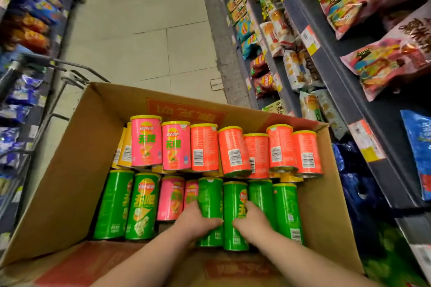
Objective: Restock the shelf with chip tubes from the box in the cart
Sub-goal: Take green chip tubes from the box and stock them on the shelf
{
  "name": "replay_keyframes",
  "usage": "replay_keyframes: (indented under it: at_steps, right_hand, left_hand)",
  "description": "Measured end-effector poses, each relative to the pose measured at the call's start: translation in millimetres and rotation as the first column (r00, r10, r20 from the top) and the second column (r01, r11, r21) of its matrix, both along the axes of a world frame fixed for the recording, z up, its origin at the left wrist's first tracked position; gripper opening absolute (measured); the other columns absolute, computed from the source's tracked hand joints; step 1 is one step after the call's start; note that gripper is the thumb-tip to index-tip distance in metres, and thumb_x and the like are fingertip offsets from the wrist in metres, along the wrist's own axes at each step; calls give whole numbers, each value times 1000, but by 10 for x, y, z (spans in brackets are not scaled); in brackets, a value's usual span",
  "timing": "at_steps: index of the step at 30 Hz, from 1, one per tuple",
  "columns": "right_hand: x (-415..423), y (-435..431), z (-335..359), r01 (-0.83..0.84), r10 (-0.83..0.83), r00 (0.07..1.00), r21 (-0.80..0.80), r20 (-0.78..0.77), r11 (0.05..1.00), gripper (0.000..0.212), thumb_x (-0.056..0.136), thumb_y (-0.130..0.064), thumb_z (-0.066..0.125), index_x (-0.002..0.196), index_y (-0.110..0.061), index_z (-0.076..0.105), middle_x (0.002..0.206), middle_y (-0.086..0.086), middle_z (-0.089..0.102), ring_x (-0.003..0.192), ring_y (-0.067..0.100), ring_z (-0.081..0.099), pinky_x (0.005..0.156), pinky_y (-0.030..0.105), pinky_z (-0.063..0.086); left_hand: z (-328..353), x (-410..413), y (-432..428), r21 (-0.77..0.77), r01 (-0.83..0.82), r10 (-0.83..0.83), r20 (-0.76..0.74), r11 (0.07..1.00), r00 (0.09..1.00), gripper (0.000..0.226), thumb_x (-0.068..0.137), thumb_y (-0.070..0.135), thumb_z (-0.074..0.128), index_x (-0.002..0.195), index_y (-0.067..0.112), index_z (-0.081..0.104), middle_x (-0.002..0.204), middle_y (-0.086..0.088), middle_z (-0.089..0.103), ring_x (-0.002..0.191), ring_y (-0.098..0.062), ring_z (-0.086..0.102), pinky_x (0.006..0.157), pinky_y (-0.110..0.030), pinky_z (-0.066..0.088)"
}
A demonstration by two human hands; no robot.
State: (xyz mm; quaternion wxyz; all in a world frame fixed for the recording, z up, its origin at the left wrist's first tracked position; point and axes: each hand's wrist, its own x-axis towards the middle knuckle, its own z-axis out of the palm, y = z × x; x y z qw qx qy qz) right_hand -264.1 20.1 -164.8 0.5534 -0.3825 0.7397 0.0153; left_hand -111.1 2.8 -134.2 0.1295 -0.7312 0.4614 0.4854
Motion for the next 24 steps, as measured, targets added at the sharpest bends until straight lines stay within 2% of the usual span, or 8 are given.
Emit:
replay_keyframes:
  at_steps: [2, 4, 7, 10, 13, 17, 21, 24]
  right_hand:
    - [27, 8, -13, 69, -69, 998, 14, -5, 998, 65, 74, -16, 69, 134, -12, 44, 122, 10, 57, 103, 23, 60, 82, 30, 54]
    - [40, 4, -25, 111, -110, 993, 27, -34, 994, 60, 71, -18, 72, 125, -9, 49, 119, 11, 56, 102, 26, 60, 88, 36, 53]
    - [52, -3, -25, 97, -95, 994, 39, -50, 995, 52, 72, -19, 73, 121, -11, 55, 118, 10, 53, 97, 24, 61, 84, 32, 54]
    - [66, 22, 18, 55, -54, 995, 10, -82, 998, 55, 74, -19, 72, 123, -16, 49, 115, 6, 58, 97, 23, 61, 80, 29, 52]
    - [103, 63, 75, 31, -29, 996, 20, -89, 999, 69, 77, -22, 72, 131, -21, 31, 114, 3, 59, 98, 23, 62, 78, 31, 52]
    - [157, 35, 166, -1, 2, 989, 6, -145, 1000, 92, 74, -34, 78, 142, -13, 20, 135, 10, 43, 117, 27, 54, 88, 32, 48]
    - [183, 2, 218, -42, 44, 988, 16, -151, 999, 80, 73, -38, 78, 134, -12, 34, 132, 9, 44, 115, 26, 55, 89, 31, 47]
    - [201, -17, 238, 10, -7, 996, 29, -93, 1000, 81, 73, -36, 77, 133, -14, 29, 125, 6, 55, 110, 25, 58, 88, 32, 48]
  left_hand:
    - [-28, -35, 30, -18, -26, 26, 19, 999, 999, 83, 69, 48, 78, 132, 12, 37, 130, -7, 54, 116, -22, 56, 96, -31, 47]
    - [-46, -66, 50, -28, -57, 58, 32, 998, 998, 87, 67, 49, 79, 132, 12, 34, 129, -8, 52, 116, -23, 55, 97, -34, 48]
    - [-70, -62, 53, -26, -59, 60, 32, 998, 998, 87, 70, 45, 79, 134, 13, 30, 129, -9, 52, 115, -24, 56, 96, -36, 48]
    - [-75, -7, 39, -13, -116, 116, 2, 993, 993, 87, 70, 43, 79, 136, 15, 30, 129, -8, 53, 113, -24, 57, 94, -33, 48]
    - [-69, 33, 45, 3, -174, 174, -49, 985, 984, 93, 69, 41, 79, 141, 16, 25, 129, -9, 54, 111, -25, 58, 94, -34, 48]
    - [-3, 64, 44, 14, -179, 179, -81, 984, 980, 95, 70, 39, 79, 143, 15, 24, 128, -8, 54, 111, -24, 57, 94, -32, 47]
    - [46, 122, 46, 38, -209, 212, -127, 977, 969, 99, 67, 40, 81, 144, 16, 24, 128, -8, 54, 110, -25, 58, 97, -40, 49]
    - [67, 168, 50, 32, -236, 238, -142, 971, 961, 92, 72, 36, 79, 144, 13, 27, 129, -9, 54, 110, -24, 58, 94, -35, 49]
